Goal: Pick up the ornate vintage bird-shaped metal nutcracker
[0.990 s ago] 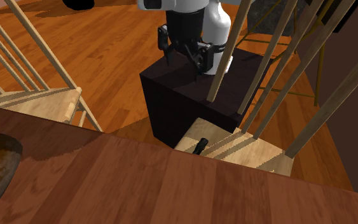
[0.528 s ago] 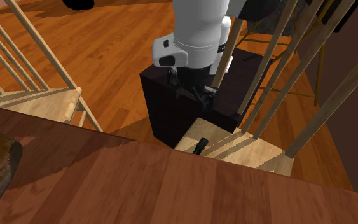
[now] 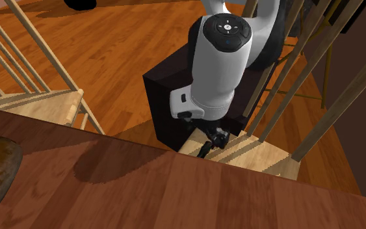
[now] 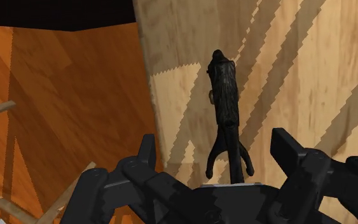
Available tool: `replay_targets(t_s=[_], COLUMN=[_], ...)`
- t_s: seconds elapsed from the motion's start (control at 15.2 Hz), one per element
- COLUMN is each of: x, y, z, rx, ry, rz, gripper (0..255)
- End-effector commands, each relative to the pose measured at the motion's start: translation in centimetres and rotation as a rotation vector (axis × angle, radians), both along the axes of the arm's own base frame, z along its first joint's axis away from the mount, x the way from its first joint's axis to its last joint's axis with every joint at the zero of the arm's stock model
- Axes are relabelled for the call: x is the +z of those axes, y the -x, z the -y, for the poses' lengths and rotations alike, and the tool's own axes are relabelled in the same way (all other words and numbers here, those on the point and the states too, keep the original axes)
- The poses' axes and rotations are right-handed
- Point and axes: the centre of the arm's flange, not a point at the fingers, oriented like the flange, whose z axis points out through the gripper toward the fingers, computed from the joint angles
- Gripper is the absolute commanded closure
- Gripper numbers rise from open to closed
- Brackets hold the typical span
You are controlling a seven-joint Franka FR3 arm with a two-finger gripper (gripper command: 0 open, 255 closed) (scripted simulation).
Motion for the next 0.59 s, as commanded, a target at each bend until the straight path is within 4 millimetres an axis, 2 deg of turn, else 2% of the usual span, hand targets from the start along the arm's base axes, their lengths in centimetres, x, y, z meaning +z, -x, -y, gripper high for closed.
replay_targets(t_s=[0.0, 0.07, 0.53], x=[-2.4, -3.5, -7.2], y=[-0.3, -0.6, -0.6], z=[-1.3, -1.9, -1.9], rx=[0.002, 0.002, 0.002], ry=[0.004, 0.006, 0.006], rz=[-0.001, -0.002, -0.002], gripper=[0, 0, 0])
